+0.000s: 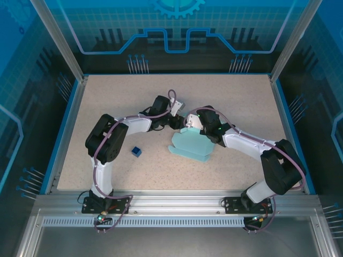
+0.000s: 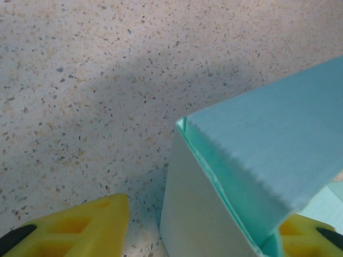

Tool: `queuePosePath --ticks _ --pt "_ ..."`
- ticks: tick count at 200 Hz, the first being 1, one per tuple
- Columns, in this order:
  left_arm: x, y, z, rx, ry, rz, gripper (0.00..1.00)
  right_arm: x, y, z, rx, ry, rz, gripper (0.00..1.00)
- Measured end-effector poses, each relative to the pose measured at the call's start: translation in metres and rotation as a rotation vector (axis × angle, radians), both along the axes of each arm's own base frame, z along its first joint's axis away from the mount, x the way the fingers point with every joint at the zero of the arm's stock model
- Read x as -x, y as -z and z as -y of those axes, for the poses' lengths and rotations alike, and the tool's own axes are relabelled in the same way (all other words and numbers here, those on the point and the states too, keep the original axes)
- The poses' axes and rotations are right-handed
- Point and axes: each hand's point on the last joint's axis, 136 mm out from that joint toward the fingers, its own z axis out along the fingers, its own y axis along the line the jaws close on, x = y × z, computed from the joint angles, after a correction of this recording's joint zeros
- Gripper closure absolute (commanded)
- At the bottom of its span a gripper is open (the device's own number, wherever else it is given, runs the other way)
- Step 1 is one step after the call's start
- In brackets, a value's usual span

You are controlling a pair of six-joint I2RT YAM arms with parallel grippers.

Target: Fold the paper box

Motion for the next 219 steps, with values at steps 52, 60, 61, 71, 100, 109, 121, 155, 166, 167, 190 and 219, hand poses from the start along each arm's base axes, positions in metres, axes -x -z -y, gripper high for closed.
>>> queuePosePath --ticks 52,60,61,71,100,109,121,155,166,167,190,219 --pt "-0.006 0.004 -0.003 -0.051 -0.078 0.02 0.62 0.004 -0.001 -0.006 -0.064 0.004 -0.022 1.0" --pt "-0.007 0.005 -0.003 -0.056 -0.098 0.018 0.62 0.005 -0.001 -0.006 -0.078 0.007 -0.027 1.0" --pt "-0.007 0.005 -0.003 -0.056 -0.1 0.017 0.62 0.005 -0.001 -0.006 -0.08 0.008 -0.027 1.0" --pt "-0.008 0.005 -0.004 -0.061 -0.118 0.016 0.64 0.007 -0.002 -0.007 -0.092 0.007 -0.032 1.0" --pt "-0.012 0.004 -0.005 -0.054 -0.17 0.006 0.71 0.009 -0.003 -0.012 -0.144 0.011 -0.043 1.0" --pt "-0.012 0.004 -0.005 -0.052 -0.182 0.003 0.73 0.01 -0.003 -0.013 -0.158 0.014 -0.047 1.0" --pt "-0.013 0.003 -0.004 -0.048 -0.195 -0.001 0.74 0.01 -0.002 -0.014 -0.169 0.019 -0.049 1.0" --pt "-0.014 0.001 -0.003 -0.031 -0.209 -0.005 0.66 0.011 -0.002 -0.014 -0.188 0.035 -0.053 1.0" --pt "-0.015 0.001 -0.004 -0.03 -0.209 -0.004 0.65 0.011 -0.001 -0.014 -0.189 0.038 -0.054 1.0" --pt "-0.015 0.001 -0.003 -0.03 -0.209 -0.003 0.65 0.011 -0.001 -0.014 -0.189 0.038 -0.054 1.0" --pt "-0.015 0.001 -0.004 -0.029 -0.208 -0.005 0.63 0.012 0.0 -0.013 -0.192 0.042 -0.059 1.0" --pt "-0.015 0.001 -0.005 -0.03 -0.206 -0.002 0.55 0.013 0.0 -0.013 -0.191 0.045 -0.063 1.0"
